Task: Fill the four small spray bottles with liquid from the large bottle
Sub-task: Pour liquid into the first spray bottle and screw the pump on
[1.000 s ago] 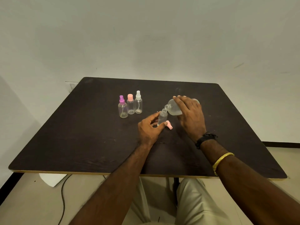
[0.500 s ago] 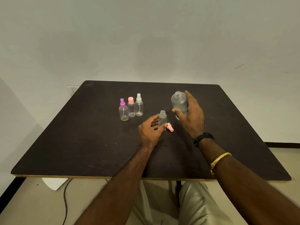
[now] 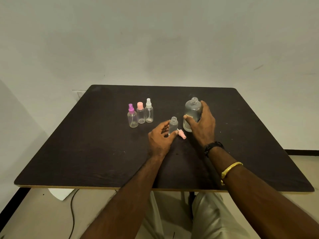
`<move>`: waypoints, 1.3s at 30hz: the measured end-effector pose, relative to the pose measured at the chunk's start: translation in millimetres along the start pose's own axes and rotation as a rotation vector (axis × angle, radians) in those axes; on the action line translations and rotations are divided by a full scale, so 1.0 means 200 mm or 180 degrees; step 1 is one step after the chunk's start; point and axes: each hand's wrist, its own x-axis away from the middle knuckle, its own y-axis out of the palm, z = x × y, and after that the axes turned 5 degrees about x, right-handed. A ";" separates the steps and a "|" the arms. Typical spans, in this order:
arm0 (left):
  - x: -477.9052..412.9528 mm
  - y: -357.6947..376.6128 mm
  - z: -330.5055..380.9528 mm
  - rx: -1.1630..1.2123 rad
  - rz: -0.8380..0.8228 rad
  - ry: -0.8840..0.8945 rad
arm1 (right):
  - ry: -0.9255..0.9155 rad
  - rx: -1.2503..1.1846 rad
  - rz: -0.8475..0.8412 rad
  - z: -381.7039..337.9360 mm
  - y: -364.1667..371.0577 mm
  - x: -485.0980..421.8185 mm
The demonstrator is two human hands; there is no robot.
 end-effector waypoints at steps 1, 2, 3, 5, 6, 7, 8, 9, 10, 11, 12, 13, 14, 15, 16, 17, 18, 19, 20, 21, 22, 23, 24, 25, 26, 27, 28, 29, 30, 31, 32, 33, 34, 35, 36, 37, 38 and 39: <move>0.00 0.00 0.00 0.0012 0.0003 -0.0005 | 0.0026 0.0014 -0.0003 0.00 0.00 0.00; 0.00 0.00 0.00 0.0028 -0.0004 -0.0015 | 0.0050 0.0022 0.0010 0.01 0.00 0.00; 0.00 0.00 0.00 0.0041 -0.0013 -0.0026 | 0.0077 0.0035 0.0032 0.02 0.00 0.00; 0.00 0.00 0.00 0.0025 -0.0024 -0.0036 | 0.0112 0.0045 0.0052 0.03 0.00 0.00; 0.00 0.00 0.00 0.0007 -0.0023 -0.0039 | 0.0123 0.0049 0.0049 0.03 0.00 -0.01; 0.00 0.00 -0.01 0.0004 -0.0023 -0.0042 | 0.0141 0.0058 0.0039 0.03 0.00 -0.01; 0.00 0.00 -0.01 -0.0002 -0.0031 -0.0047 | 0.0157 0.0063 0.0024 0.03 0.00 -0.01; 0.00 0.00 -0.01 -0.0020 -0.0046 -0.0046 | 0.0173 0.0088 0.0010 0.02 0.00 -0.01; 0.00 0.00 -0.01 -0.0044 -0.0056 -0.0040 | 0.0174 0.0116 0.0004 0.02 0.01 -0.01; 0.00 0.00 -0.01 -0.0065 -0.0051 -0.0026 | 0.0180 0.0147 0.0017 0.01 0.00 0.00; 0.00 0.00 -0.01 -0.0083 -0.0033 -0.0010 | 0.0185 0.0180 0.0092 0.00 0.00 0.01; 0.00 0.00 0.00 -0.0099 -0.0007 0.0016 | 0.0154 0.0242 0.0265 -0.02 -0.02 0.03; 0.00 0.00 0.00 -0.0115 0.0021 0.0035 | 0.0050 0.0317 0.0513 -0.03 -0.03 0.05; 0.01 0.00 0.01 -0.0124 0.0046 0.0054 | -0.0121 0.0377 0.0759 -0.05 -0.05 0.08; 0.01 0.00 0.01 -0.0127 0.0069 0.0069 | -0.0332 0.0398 0.0926 -0.06 -0.06 0.10; 0.01 -0.01 0.02 -0.0120 0.0089 0.0079 | -0.0537 0.0391 0.0962 -0.07 -0.07 0.11; 0.01 -0.01 0.02 -0.0105 0.0109 0.0088 | -0.0708 0.0372 0.0886 -0.07 -0.07 0.13; 0.00 -0.01 0.02 -0.0091 0.0124 0.0095 | -0.0834 0.0377 0.0745 -0.08 -0.07 0.15; 0.01 -0.01 0.01 -0.0085 0.0129 0.0104 | -0.0927 0.0415 0.0587 -0.08 -0.07 0.17; 0.01 -0.01 0.02 -0.0094 0.0136 0.0110 | -0.1002 0.0497 0.0429 -0.08 -0.06 0.18; 0.01 -0.01 0.02 -0.0098 0.0145 0.0108 | -0.1057 0.0630 0.0269 -0.08 -0.05 0.19; 0.01 -0.01 0.02 -0.0093 0.0149 0.0103 | -0.1078 0.0798 0.0104 -0.07 -0.04 0.20; 0.01 -0.01 0.02 -0.0095 0.0153 0.0100 | -0.1071 0.0957 -0.0053 -0.06 -0.03 0.21; 0.01 -0.01 0.02 -0.0115 0.0154 0.0092 | -0.1044 0.1081 -0.0192 -0.06 -0.01 0.22; 0.01 -0.01 0.02 -0.0136 0.0147 0.0086 | -0.1012 0.1184 -0.0305 -0.05 0.00 0.23; 0.01 -0.01 0.02 -0.0158 0.0140 0.0074 | -0.0983 0.1282 -0.0398 -0.05 0.01 0.24; 0.01 -0.01 0.01 -0.0180 0.0131 0.0065 | -0.0955 0.1383 -0.0484 -0.04 0.02 0.24; 0.01 -0.01 0.01 -0.0202 0.0124 0.0054 | -0.0916 0.1484 -0.0581 -0.04 0.02 0.24; 0.00 -0.01 0.01 -0.0225 0.0117 0.0049 | -0.0858 0.1579 -0.0689 -0.04 0.03 0.24; 0.00 -0.01 0.01 -0.0254 0.0113 0.0047 | -0.0795 0.1656 -0.0780 -0.04 0.04 0.24; 0.00 -0.01 0.01 -0.0275 0.0108 0.0047 | -0.0747 0.1712 -0.0820 -0.04 0.04 0.24; 0.00 -0.01 0.01 -0.0280 0.0103 0.0054 | -0.0714 0.1747 -0.0813 -0.04 0.05 0.24; 0.00 -0.01 0.01 -0.0281 0.0105 0.0065 | -0.0694 0.1760 -0.0781 -0.04 0.05 0.25; 0.00 -0.01 0.01 -0.0293 0.0107 0.0075 | -0.0691 0.1754 -0.0744 -0.04 0.05 0.25; 0.00 -0.01 0.00 -0.0307 0.0105 0.0081 | -0.0705 0.1732 -0.0709 -0.05 0.05 0.25; -0.01 -0.01 0.00 -0.0321 0.0102 0.0077 | -0.0733 0.1675 -0.0650 -0.06 0.05 0.25; -0.01 -0.01 0.00 -0.0325 0.0111 0.0075 | -0.0775 0.1580 -0.0544 -0.07 0.04 0.26; -0.01 -0.01 0.00 -0.0322 0.0133 0.0072 | -0.0825 0.1462 -0.0390 -0.08 0.04 0.26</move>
